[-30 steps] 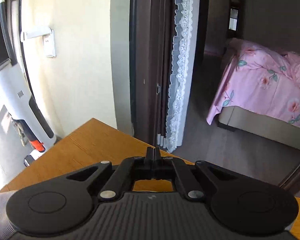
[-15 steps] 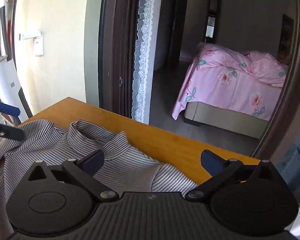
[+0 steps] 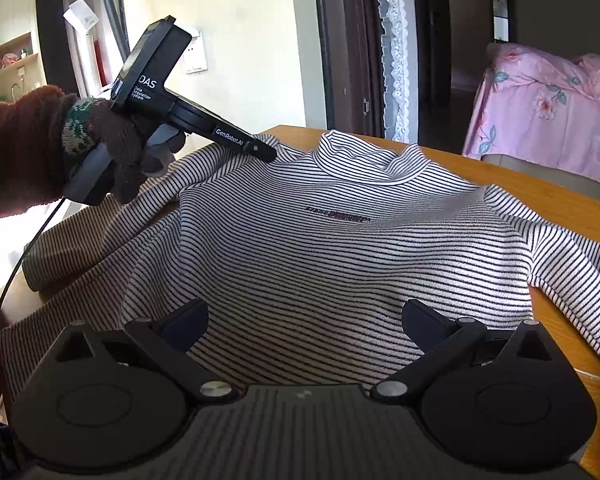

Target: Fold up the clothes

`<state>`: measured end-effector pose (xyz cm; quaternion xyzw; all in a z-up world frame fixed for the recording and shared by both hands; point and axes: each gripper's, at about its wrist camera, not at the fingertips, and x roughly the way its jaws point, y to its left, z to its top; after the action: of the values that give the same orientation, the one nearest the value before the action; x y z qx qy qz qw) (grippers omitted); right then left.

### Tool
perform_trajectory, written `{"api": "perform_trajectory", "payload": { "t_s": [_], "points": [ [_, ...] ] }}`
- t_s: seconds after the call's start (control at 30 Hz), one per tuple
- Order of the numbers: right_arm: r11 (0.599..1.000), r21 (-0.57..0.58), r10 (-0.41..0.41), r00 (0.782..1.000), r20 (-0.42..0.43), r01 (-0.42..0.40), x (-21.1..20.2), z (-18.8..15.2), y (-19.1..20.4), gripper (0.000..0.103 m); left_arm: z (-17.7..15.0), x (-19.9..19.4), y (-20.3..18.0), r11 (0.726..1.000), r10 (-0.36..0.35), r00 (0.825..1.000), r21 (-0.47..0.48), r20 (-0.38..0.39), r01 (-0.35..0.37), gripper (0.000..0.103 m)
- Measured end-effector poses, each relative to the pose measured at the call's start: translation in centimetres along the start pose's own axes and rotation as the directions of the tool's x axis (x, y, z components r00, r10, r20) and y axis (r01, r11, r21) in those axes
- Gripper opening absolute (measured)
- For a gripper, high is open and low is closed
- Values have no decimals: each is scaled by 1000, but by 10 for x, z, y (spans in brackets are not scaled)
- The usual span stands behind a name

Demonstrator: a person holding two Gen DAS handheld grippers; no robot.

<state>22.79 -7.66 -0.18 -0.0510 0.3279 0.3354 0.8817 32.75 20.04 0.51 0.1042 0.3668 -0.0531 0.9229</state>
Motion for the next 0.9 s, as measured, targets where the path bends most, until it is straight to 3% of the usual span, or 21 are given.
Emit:
{"api": "perform_trajectory", "payload": {
  "t_s": [0.1, 0.13, 0.2, 0.23, 0.3, 0.37, 0.47, 0.53, 0.57, 0.6, 0.7, 0.73, 0.83, 0.9],
  "points": [
    [999, 34, 2, 1000, -31, -1, 2, 1, -5, 103, 7, 6, 6, 994, 104, 994, 19, 20, -104, 17],
    [1000, 25, -1, 999, -39, 2, 3, 1, -4, 103, 8, 10, 11, 990, 139, 990, 10, 16, -139, 6],
    [1000, 8, -17, 998, -58, 18, 4, 2, 0, 103, 8, 15, 21, 982, 187, 982, -17, 8, -187, 7],
    [1000, -3, -29, 997, -70, 29, 4, 1, 4, 103, 7, 11, 27, 984, 170, 985, -61, 8, -169, 9],
    [999, -21, -47, 995, -88, 45, 5, 3, 9, 103, 7, -7, 33, 985, 106, 994, -141, 38, -100, 20],
    [998, -33, -58, 994, -94, 56, 6, 3, 12, 103, 7, -35, 29, 981, 52, 994, -192, 100, -32, 58],
    [997, -33, -78, 995, -64, 76, -9, 4, 7, 103, 4, -72, 8, 972, -30, 985, -223, 170, 68, 79],
    [985, -75, -158, 987, -4, 157, -34, 0, 5, 102, 0, -92, -7, 960, -95, 977, -240, 192, 141, 89],
    [969, -111, -217, 976, 30, 219, -48, -3, 5, 101, -5, -99, -14, 952, -132, 973, -248, 191, 178, 95],
    [944, -156, -285, 957, 55, 290, -63, -8, 3, 93, -10, -105, -21, 942, -170, 968, -259, 185, 215, 98],
    [842, -279, -460, 885, 75, 461, -94, -26, -4, 74, -30, -109, -44, 898, -303, 944, -294, 129, 328, 101],
    [815, -310, -498, 865, 60, 490, -101, -32, -9, 68, -38, -108, -53, 887, -339, 934, -293, 112, 357, 101],
    [756, -362, -587, 809, -7, 545, -120, -51, -24, 51, -59, -106, -80, 888, -378, 923, -253, 76, 384, 102],
    [720, -389, -633, 773, -29, 575, -125, -60, -32, 49, -68, -102, -92, 883, -395, 917, -253, 60, 397, 102]
  ]
}}
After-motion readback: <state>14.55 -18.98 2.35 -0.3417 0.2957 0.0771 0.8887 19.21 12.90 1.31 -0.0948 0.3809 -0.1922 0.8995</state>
